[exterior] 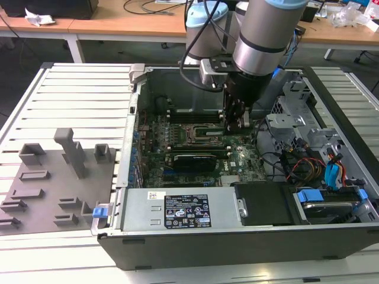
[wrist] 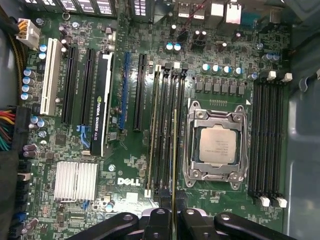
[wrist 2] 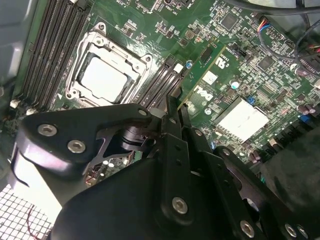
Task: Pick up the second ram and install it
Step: 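Insert the second ram into the second slot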
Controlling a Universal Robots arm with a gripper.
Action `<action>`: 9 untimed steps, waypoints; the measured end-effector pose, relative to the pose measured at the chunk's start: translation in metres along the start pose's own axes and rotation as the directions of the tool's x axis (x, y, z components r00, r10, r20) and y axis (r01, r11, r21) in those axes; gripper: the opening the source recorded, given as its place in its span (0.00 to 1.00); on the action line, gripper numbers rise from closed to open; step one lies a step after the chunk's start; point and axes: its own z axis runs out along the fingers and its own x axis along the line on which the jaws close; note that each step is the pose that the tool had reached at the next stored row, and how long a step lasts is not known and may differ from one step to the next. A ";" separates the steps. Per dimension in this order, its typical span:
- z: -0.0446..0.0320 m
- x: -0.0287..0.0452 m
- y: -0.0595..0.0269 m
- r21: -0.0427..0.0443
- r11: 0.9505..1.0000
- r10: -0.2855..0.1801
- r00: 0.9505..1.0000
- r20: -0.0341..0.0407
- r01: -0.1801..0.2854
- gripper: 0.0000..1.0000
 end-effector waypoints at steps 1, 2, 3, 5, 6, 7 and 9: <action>0.0003 0.0000 0.0002 0.000 1.000 0.000 1.000 0.000 0.000 0.14; 0.0008 0.0000 0.0006 0.000 1.000 0.000 1.000 0.000 0.000 0.14; 0.0014 0.0000 0.0012 0.000 1.000 0.000 1.000 0.000 0.000 0.14; 0.0027 -0.0003 0.0058 0.000 1.000 0.000 1.000 0.000 0.000 0.14; 0.0036 -0.0006 0.0102 0.000 1.000 0.000 1.000 -0.001 0.000 0.14; 0.0047 -0.0008 0.0138 0.000 1.000 0.000 1.000 -0.002 0.000 0.14; 0.0060 -0.0010 0.0175 0.000 1.000 0.000 1.000 -0.003 0.000 0.14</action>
